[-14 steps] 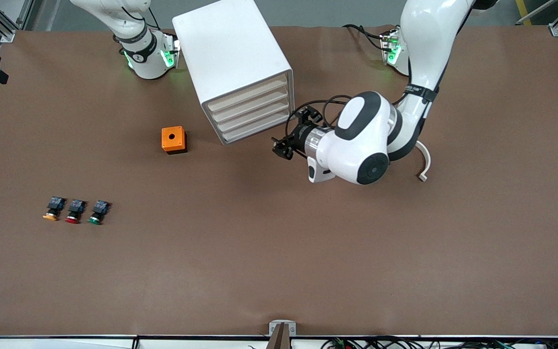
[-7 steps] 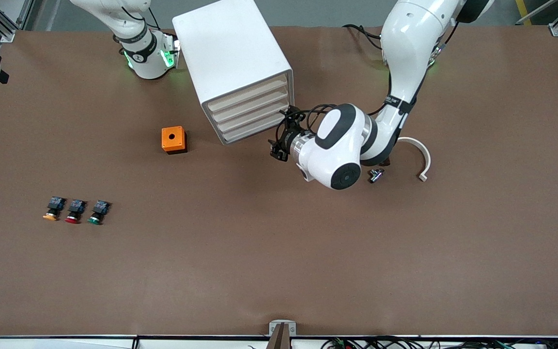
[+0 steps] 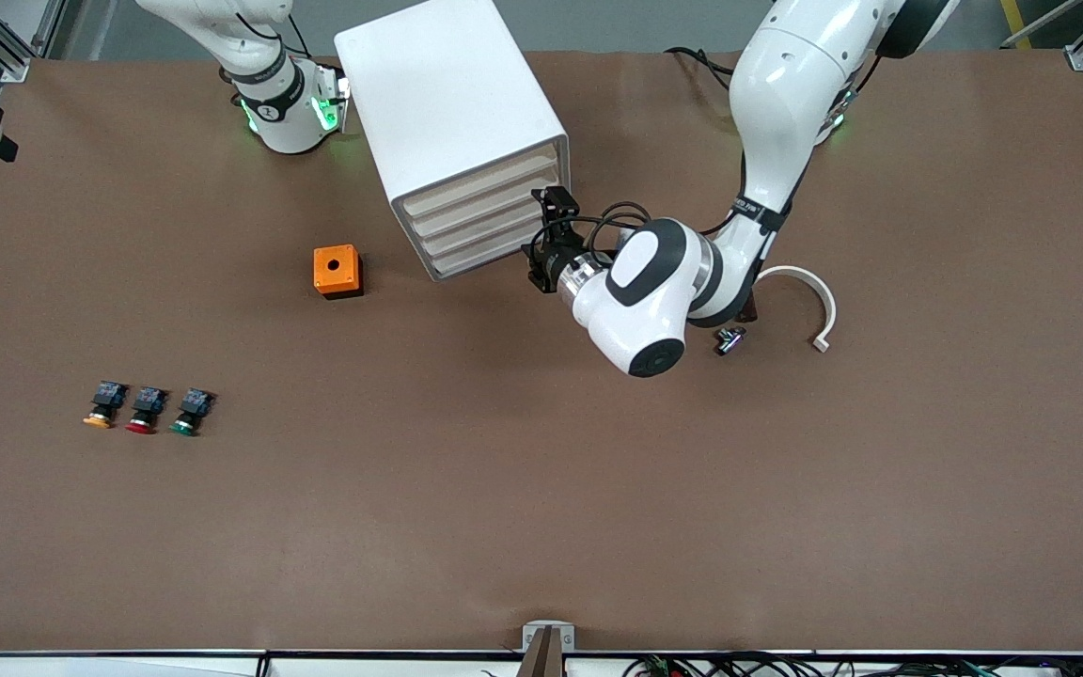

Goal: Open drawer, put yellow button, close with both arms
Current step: 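Grasp the top drawer's front edge with the left gripper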

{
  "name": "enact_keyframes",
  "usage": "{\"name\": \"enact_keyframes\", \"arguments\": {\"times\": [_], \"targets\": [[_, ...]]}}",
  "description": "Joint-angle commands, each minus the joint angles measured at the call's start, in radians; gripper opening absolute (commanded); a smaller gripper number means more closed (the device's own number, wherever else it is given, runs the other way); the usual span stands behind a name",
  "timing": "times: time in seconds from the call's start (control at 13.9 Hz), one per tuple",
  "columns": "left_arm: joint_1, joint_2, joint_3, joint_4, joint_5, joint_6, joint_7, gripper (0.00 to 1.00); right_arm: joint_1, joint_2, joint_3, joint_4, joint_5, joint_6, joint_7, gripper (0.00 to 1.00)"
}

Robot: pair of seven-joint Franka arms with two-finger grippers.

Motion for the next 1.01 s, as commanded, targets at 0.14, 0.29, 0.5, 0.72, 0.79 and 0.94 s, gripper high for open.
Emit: {"name": "enact_keyframes", "arguments": {"times": [0.14, 0.29, 0.5, 0.72, 0.79, 0.94], "targets": [[-0.004, 0.057, 0.005, 0.014, -0.077, -0.087, -0.109, 1.00, -0.011, -0.021, 0.010, -0.015, 0.002, -0.001, 0.001, 1.00], [-0.018, 0.058, 0.005, 0.003, -0.098, -0.121, -0.124, 1.00, -0.011, -0.021, 0.010, -0.015, 0.003, -0.002, 0.003, 1.00], [-0.019, 0.060, -0.004, -0.017, -0.105, -0.141, -0.138, 0.85, -0.010, -0.021, 0.010, -0.015, 0.002, -0.002, 0.003, 1.00], [-0.021, 0.069, -0.006, -0.034, -0.105, -0.143, -0.141, 0.62, -0.010, -0.021, 0.011, -0.015, 0.002, -0.004, 0.003, 1.00], [-0.024, 0.069, -0.008, -0.035, -0.105, -0.143, -0.141, 0.61, -0.010, -0.021, 0.010, -0.015, 0.002, -0.004, 0.003, 1.00], [-0.038, 0.074, -0.015, -0.051, -0.105, -0.159, -0.141, 0.53, -0.008, -0.021, 0.011, -0.015, 0.002, -0.005, 0.003, 1.00]]}}
